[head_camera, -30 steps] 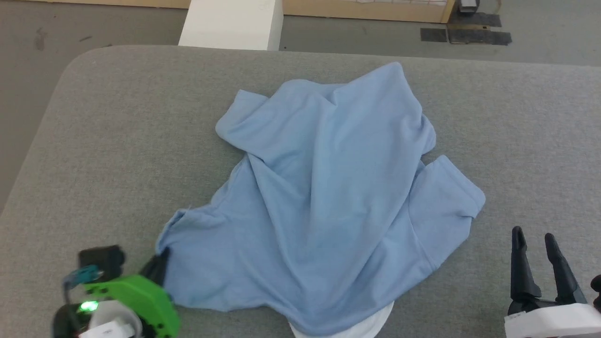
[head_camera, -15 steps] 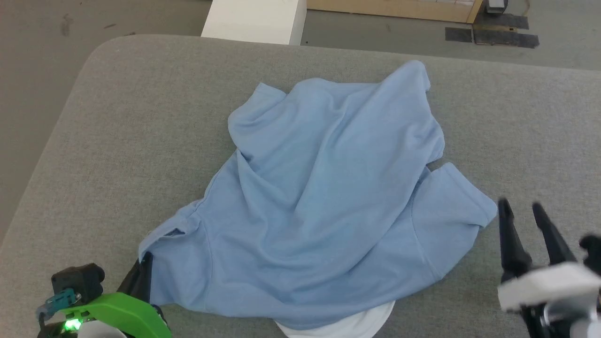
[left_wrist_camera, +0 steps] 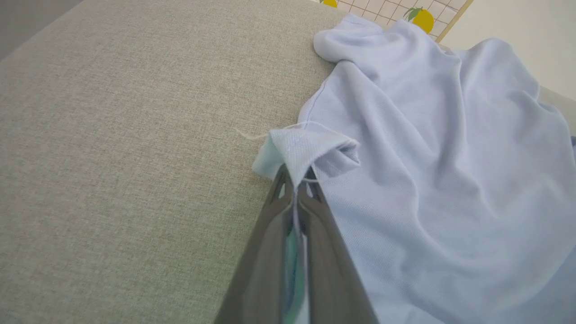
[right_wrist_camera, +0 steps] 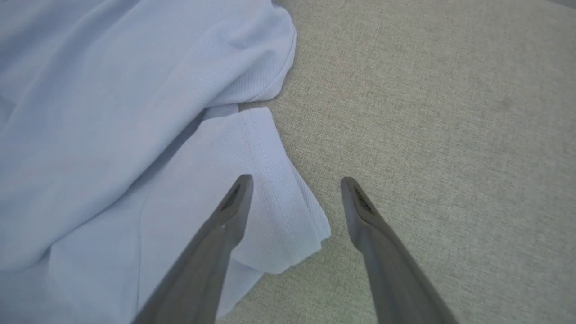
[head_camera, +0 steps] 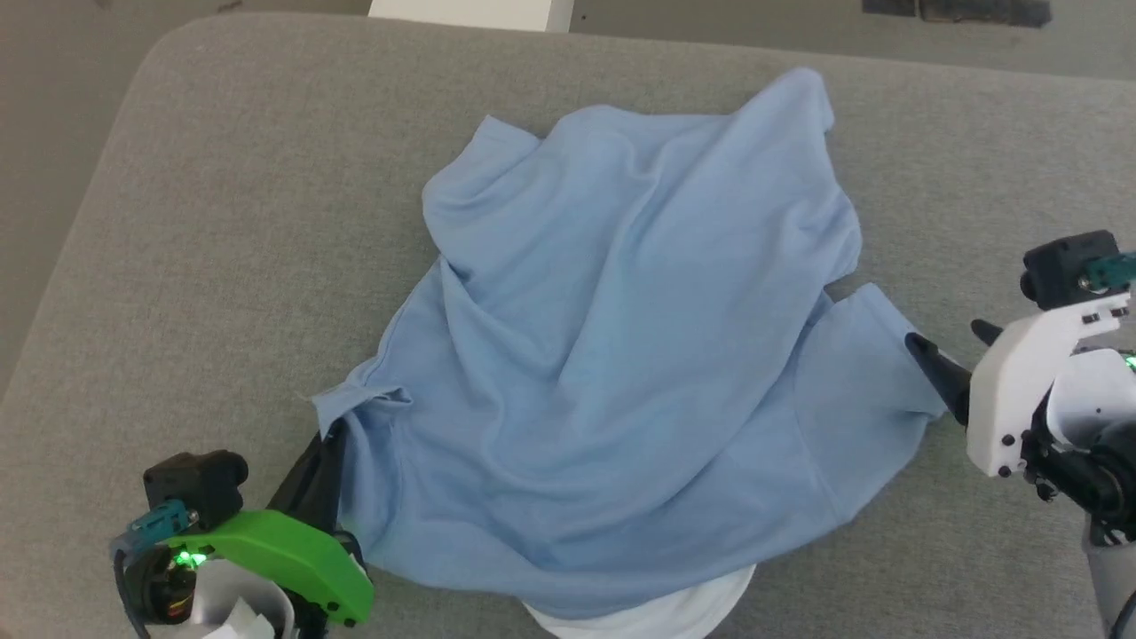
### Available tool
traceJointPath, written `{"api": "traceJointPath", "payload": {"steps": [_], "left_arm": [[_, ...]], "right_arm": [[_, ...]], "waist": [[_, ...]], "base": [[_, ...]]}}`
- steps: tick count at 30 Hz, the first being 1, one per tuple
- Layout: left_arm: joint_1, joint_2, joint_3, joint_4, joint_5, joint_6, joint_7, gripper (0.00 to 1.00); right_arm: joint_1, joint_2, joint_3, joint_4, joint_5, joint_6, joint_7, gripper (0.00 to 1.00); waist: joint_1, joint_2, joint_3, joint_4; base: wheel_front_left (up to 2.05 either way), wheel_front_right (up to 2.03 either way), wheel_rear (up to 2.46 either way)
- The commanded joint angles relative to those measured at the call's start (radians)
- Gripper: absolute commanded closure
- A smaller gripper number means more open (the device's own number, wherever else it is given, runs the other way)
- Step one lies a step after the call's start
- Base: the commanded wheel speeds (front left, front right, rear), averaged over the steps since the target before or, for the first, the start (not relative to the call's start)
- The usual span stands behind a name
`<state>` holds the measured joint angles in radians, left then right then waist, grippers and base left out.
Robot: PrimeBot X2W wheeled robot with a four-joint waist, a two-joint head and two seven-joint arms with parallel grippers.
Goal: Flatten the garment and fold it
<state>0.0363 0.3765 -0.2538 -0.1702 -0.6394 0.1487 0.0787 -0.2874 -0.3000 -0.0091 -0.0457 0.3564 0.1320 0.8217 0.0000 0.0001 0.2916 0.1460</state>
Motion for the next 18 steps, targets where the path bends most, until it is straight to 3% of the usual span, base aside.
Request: {"api": "traceJointPath", "payload": {"steps": [1, 6, 12, 13, 14, 15, 16, 18], "left_arm": [[-0.017, -0.006, -0.005, 0.004, 0.007, -0.008, 0.001, 1.00], [-0.038, -0.018, -0.023, 0.022, 0.002, -0.020, 0.002, 1.00], [-0.059, -0.027, -0.035, 0.039, -0.006, -0.032, 0.001, 1.00], [-0.063, -0.029, -0.035, 0.043, -0.009, -0.034, 0.001, 1.00], [-0.066, -0.033, -0.034, 0.047, -0.015, -0.037, 0.000, 1.00], [-0.067, -0.033, -0.034, 0.051, -0.017, -0.039, -0.001, 1.00], [-0.069, -0.031, -0.033, 0.056, -0.018, -0.040, -0.002, 1.00], [-0.070, -0.032, -0.030, 0.066, -0.023, -0.043, -0.007, 1.00]], "right_arm": [[-0.022, -0.015, 0.011, 0.007, 0.007, -0.001, 0.019, 0.00], [-0.041, -0.058, 0.063, 0.056, 0.017, -0.001, 0.053, 0.00], [-0.039, -0.066, 0.103, 0.136, 0.048, -0.001, 0.093, 0.00], [-0.041, -0.068, 0.102, 0.150, 0.047, -0.001, 0.095, 0.35], [-0.042, -0.073, 0.108, 0.161, 0.043, -0.001, 0.096, 0.57], [-0.044, -0.076, 0.108, 0.167, 0.042, -0.001, 0.090, 0.72], [-0.047, -0.075, 0.098, 0.175, 0.040, -0.001, 0.073, 1.00], [-0.049, -0.068, 0.081, 0.190, 0.033, -0.001, 0.040, 1.00]], "waist": [[0.0000, -0.0001, 0.020, 0.022], [0.0000, -0.0001, 0.044, 0.060], [0.0000, -0.0001, 0.063, 0.088], [0.0000, -0.0001, 0.064, 0.090], [0.0000, -0.0001, 0.064, 0.091], [0.0000, -0.0001, 0.064, 0.091], [0.0000, -0.0001, 0.063, 0.090], [0.0000, -0.0001, 0.053, 0.085]], "base": [[0.00, 0.00, 0.00], [0.00, 0.00, 0.00], [0.00, 0.00, 0.00], [0.00, 0.00, 0.00], [0.00, 0.00, 0.00], [0.00, 0.00, 0.00], [0.00, 0.00, 0.00], [0.00, 0.00, 0.00]]}}
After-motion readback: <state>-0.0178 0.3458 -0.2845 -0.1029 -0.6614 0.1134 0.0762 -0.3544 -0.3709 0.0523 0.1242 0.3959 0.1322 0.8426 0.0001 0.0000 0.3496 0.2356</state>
